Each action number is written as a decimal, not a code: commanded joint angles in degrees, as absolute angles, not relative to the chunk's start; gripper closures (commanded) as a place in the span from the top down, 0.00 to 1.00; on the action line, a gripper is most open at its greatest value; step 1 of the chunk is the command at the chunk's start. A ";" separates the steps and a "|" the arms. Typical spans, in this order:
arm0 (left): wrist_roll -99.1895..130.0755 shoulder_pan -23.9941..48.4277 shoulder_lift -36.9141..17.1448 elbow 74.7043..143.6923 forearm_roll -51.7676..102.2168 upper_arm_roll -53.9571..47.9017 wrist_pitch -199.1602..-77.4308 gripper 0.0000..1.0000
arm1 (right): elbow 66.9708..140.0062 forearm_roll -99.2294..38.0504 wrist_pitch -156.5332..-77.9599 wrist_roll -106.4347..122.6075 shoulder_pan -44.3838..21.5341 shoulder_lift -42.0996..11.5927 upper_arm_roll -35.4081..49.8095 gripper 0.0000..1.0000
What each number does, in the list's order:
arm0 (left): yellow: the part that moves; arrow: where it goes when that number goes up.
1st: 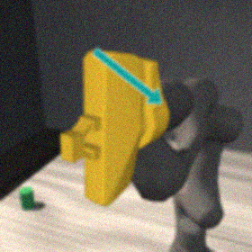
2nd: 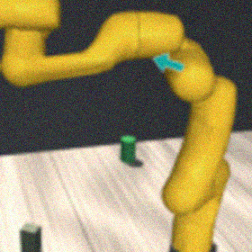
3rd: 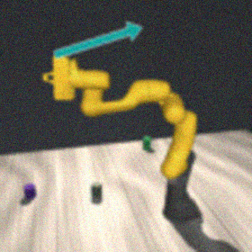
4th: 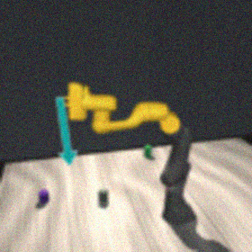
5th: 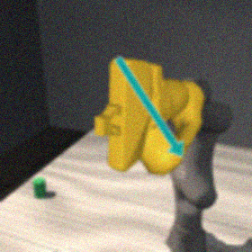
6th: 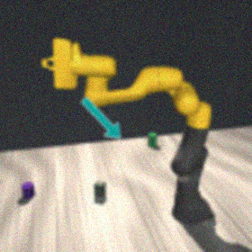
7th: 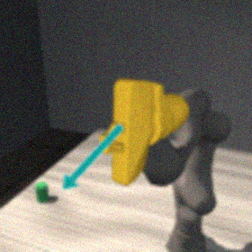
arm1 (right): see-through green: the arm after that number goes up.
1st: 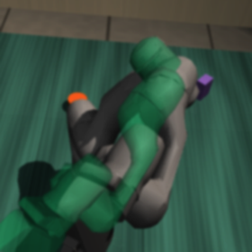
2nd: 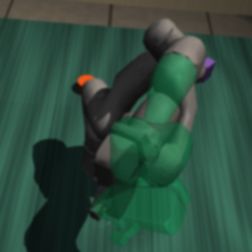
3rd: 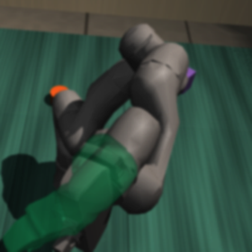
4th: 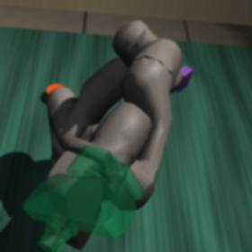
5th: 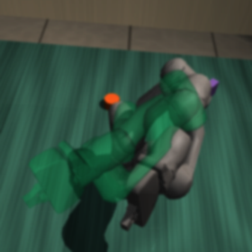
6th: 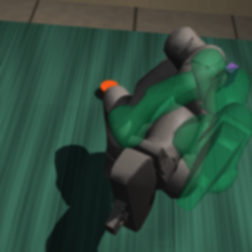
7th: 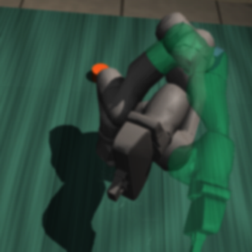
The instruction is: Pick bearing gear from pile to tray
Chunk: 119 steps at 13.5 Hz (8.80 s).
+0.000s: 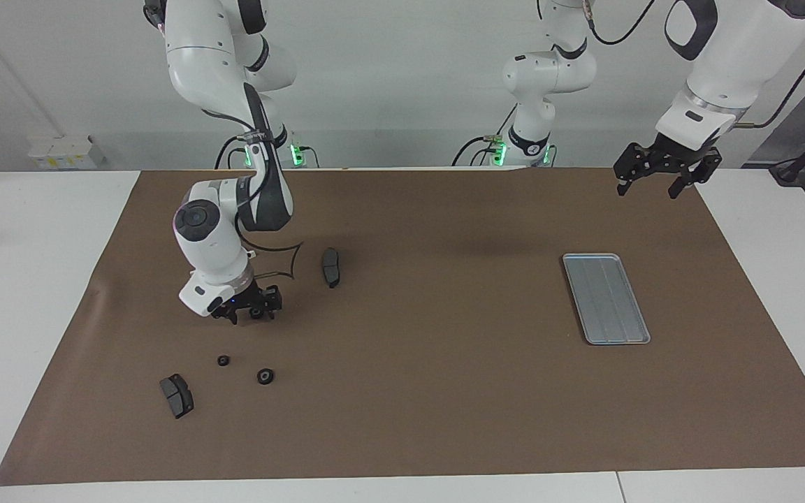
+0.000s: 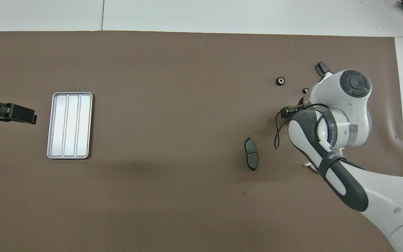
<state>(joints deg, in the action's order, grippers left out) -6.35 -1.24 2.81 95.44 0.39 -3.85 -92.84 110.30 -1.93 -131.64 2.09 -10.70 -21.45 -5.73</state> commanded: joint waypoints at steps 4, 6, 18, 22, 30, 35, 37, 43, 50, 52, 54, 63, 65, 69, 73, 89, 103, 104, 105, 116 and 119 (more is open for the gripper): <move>-6.94 -1.76 3.78 96.42 0.88 -3.87 -92.90 1.00 | 112.85 -1.32 -130.61 -2.37 -10.11 -19.51 -5.27 0.65; -6.94 -1.76 3.78 96.42 0.88 -3.87 -92.90 1.00 | 112.94 -1.32 -129.47 -2.72 -10.19 -19.42 -5.27 0.61; -6.94 -1.76 3.78 96.42 0.88 -3.87 -92.90 1.00 | 113.12 -1.32 -128.76 -4.39 -10.55 -19.07 -5.27 0.22; -6.94 -1.76 3.78 96.42 0.88 -3.87 -92.90 1.00 | 109.44 -1.32 -128.58 -5.35 -10.81 -19.16 -5.19 0.00; -6.94 -1.76 3.78 96.42 0.88 -3.87 -92.90 1.00 | 100.99 -1.93 -134.98 -14.75 -23.10 -21.44 -4.57 0.00; -6.86 -1.76 3.78 96.42 0.88 -3.87 -92.90 1.00 | 100.99 -2.55 -140.00 -20.37 -31.89 -22.23 -4.40 0.00; -6.77 -1.67 3.78 96.42 0.88 -3.95 -93.07 1.00 | 100.99 -2.72 -142.19 -20.30 -34.79 -23.20 -3.61 0.00; -5.11 0.60 5.71 102.63 0.88 -4.39 -101.12 1.00 | 91.79 -1.15 -149.68 -20.30 -38.57 -32.15 -1.23 0.00; 10.18 6.15 -1.39 106.96 0.88 -4.57 -117.40 1.00 | 84.92 0.17 -147.31 -22.14 -44.73 -37.16 -1.14 0.00; 11.16 6.15 -2.81 106.79 0.88 -4.57 -120.14 1.00 | 83.06 0.26 -147.04 -22.41 -45.87 -38.23 -1.14 0.00; 11.16 6.15 -3.69 106.52 0.88 -4.48 -120.50 1.00 | 82.45 0.35 -147.30 -22.59 -46.84 -38.50 -1.14 0.00; 11.25 6.15 -4.04 106.96 0.88 -4.57 -120.32 1.00 | 83.15 -3.25 -144.67 -22.85 -45.62 -37.88 -0.97 0.41; 11.77 6.24 -4.13 106.96 0.88 -4.57 -120.06 1.00 | 82.97 -2.90 -143.45 -22.76 -44.74 -37.88 -0.97 0.43; 15.72 7.90 -5.88 107.40 0.88 -4.57 -122.68 1.00 | 82.97 -2.29 -141.95 -22.06 -43.51 -37.44 -1.05 0.45; 19.50 10.63 -10.27 107.58 0.88 -4.48 -126.74 1.00 | 83.14 -3.16 -134.14 -17.60 -34.66 -34.63 -0.88 0.45; 34.54 21.18 -15.64 118.48 0.18 -4.31 -136.05 0.66 | 88.33 3.51 -118.65 -2.73 -1.15 -32.43 -1.41 0.45; 34.10 20.74 -16.70 118.47 -1.93 -4.31 -140.89 0.61 | 91.67 3.96 -128.84 -2.64 -1.67 -32.61 -0.97 0.44; 34.10 20.74 -16.70 118.48 -1.93 -4.31 -141.06 0.59 | 91.93 3.96 -129.63 -2.72 -1.67 -32.61 -0.97 0.44; 34.10 20.83 -16.70 118.56 -1.93 -4.31 -141.15 0.55 | 92.46 3.96 -130.16 -2.72 -1.67 -32.52 -0.97 0.44; 26.31 16.63 -11.54 113.47 -1.93 -4.04 -129.13 0.00 | 95.01 3.43 -129.73 -2.90 -1.67 -31.47 -0.97 0.21; 16.91 11.09 -6.26 113.12 -1.85 -4.04 -124.64 0.00 | 94.66 3.52 -129.73 -2.81 -2.19 -31.46 -0.88 0.09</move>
